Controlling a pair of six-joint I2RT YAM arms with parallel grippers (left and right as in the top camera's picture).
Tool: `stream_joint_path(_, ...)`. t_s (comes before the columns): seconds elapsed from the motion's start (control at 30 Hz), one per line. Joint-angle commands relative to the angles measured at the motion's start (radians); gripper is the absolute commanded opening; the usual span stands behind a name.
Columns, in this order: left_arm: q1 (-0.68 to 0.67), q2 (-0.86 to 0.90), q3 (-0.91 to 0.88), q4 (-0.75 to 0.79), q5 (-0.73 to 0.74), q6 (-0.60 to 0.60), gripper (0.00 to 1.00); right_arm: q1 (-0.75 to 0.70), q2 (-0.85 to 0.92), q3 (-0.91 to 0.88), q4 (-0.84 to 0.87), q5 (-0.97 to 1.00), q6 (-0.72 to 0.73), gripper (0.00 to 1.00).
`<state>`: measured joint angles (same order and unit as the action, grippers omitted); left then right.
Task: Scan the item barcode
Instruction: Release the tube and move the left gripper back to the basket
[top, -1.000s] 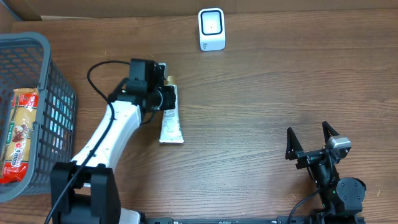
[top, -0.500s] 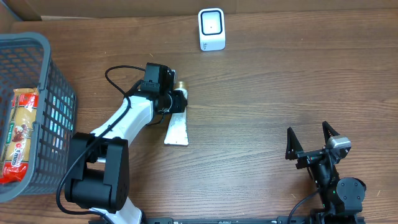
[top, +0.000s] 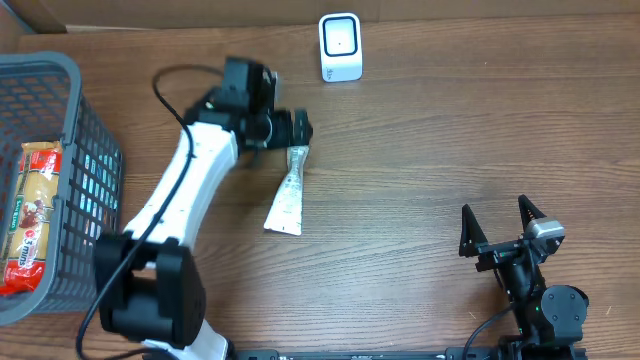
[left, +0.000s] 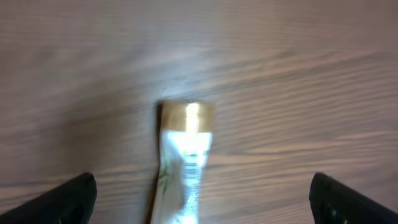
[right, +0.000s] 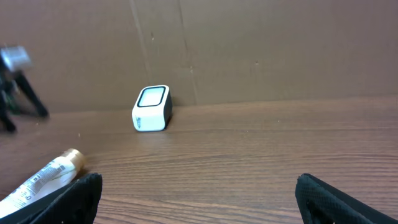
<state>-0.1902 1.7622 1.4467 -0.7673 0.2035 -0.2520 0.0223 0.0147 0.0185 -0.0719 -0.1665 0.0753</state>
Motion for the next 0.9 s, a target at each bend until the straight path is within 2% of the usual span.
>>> stream_joint_path(0.0,-0.006,-0.101,0.179,-0.092,-0.029,0.047,1.0,0.008,-0.012,-0.011,0.004,0.009,0.002,1.0)
stream_joint_path(0.17,-0.005,-0.176,0.37,-0.255,-0.112,0.117,1.0,0.008,-0.012,-0.011,0.004,0.009,0.002,1.0)
stream_joint_path(0.4,0.068,-0.31,0.469,-0.348,-0.274,0.143,1.0,0.008,-0.012,-0.011,0.004,0.009,0.002,1.0)
stream_joint_path(0.57,0.251,-0.403,0.469,-0.37,-0.289,0.047,1.0,0.008,-0.012,-0.011,0.004,0.009,0.002,1.0)
stream_joint_path(0.87,0.645,-0.474,0.469,-0.385,-0.29,-0.026,1.0,0.008,-0.012,-0.011,0.004,0.009,0.002,1.0)
